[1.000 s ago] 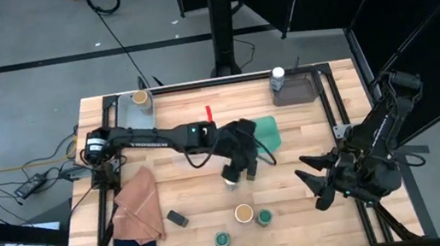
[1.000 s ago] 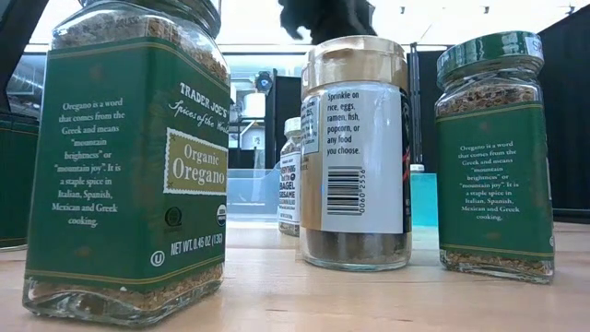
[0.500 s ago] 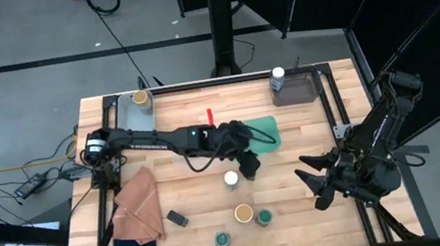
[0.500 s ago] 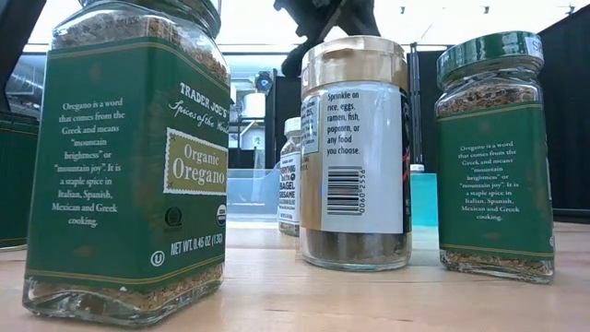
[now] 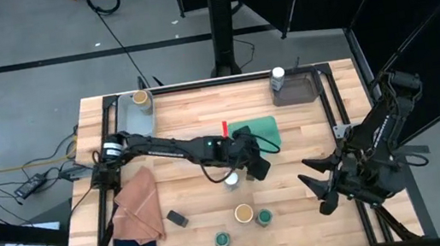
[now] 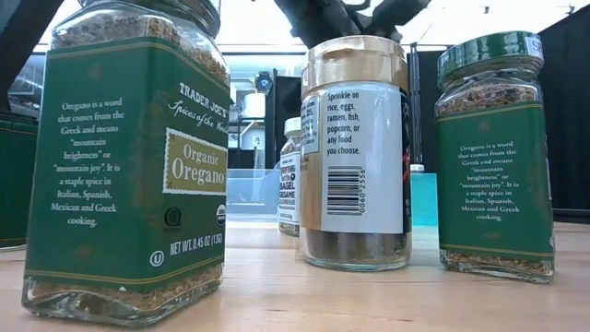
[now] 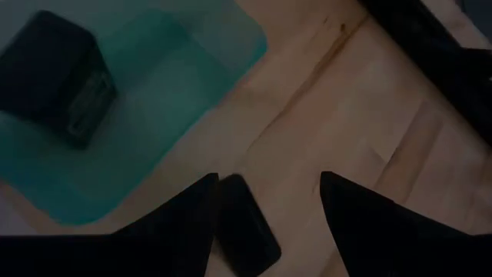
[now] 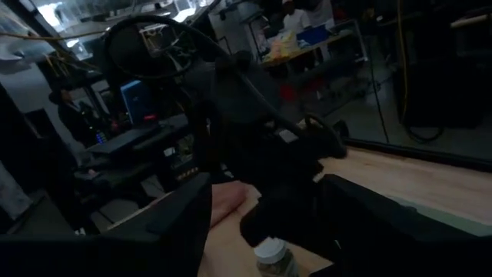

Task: Sort spices by type
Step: Put the top green seasoning can into the green bin

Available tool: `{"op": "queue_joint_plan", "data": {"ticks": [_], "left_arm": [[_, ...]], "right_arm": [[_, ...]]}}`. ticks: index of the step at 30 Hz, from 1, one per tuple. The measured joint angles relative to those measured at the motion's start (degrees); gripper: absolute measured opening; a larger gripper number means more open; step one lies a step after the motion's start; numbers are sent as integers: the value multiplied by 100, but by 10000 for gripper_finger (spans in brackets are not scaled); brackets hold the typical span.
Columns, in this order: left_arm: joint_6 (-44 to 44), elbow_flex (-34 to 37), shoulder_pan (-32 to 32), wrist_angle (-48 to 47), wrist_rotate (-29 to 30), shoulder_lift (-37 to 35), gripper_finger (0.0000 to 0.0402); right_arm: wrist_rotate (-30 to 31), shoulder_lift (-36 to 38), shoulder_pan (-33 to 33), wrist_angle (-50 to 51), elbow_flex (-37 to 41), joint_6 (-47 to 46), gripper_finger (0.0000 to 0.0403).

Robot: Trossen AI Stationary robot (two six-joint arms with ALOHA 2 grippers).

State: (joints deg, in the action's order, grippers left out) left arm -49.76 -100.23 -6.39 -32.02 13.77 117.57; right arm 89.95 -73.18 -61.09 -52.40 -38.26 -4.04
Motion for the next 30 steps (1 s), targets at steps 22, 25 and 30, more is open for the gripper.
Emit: {"op": "queue_joint_plan", "data": {"ticks": [22,25,30], "left_arm": [[-757,-56,-104,-553,462,87,231],[-793,-52,-140,-545,463,110,231],[-859,-48,-168,-504,523,192,231]], "right_arm": [[2,-1,-88,17,0,82,255],[2,-1,-88,17,0,82,255],[4,-1,-88,24,0,82,255]]}}
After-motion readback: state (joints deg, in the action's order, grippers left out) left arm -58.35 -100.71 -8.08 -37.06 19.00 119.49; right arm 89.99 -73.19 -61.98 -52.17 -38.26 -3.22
